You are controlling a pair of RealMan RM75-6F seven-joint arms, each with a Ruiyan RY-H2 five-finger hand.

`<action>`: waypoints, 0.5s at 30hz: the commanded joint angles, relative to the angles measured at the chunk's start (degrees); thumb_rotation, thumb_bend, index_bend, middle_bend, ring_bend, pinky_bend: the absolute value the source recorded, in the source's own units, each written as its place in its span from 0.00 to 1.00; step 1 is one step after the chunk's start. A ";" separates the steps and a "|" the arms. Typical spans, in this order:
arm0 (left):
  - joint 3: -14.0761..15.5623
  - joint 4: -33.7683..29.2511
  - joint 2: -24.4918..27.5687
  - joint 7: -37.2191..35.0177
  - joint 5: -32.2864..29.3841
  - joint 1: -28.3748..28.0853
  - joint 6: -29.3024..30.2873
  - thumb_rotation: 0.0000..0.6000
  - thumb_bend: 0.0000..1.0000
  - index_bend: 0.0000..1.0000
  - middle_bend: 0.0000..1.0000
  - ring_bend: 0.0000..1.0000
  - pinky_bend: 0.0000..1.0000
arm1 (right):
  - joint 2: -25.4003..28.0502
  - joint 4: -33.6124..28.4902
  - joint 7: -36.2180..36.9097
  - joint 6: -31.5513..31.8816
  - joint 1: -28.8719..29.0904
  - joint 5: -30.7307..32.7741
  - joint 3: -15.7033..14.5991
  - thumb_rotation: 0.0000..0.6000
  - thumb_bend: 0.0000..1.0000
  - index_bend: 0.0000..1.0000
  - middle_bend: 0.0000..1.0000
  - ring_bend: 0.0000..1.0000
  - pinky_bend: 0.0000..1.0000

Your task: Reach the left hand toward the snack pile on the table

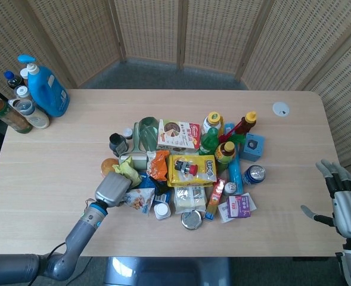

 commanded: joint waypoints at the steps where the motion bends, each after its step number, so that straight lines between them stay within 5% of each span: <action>1: -0.24 -3.99 3.06 -3.40 3.16 0.67 1.47 1.00 0.00 0.76 0.68 0.58 0.75 | -0.10 0.00 -0.30 -0.05 0.04 -0.06 -0.04 1.00 0.00 0.00 0.00 0.00 0.00; 15: -1.58 -20.78 17.50 -7.38 11.29 3.13 7.75 1.00 0.00 0.76 0.67 0.58 0.75 | -0.24 -0.54 -1.55 -0.16 0.00 -0.11 -0.22 1.00 0.00 0.00 0.00 0.00 0.00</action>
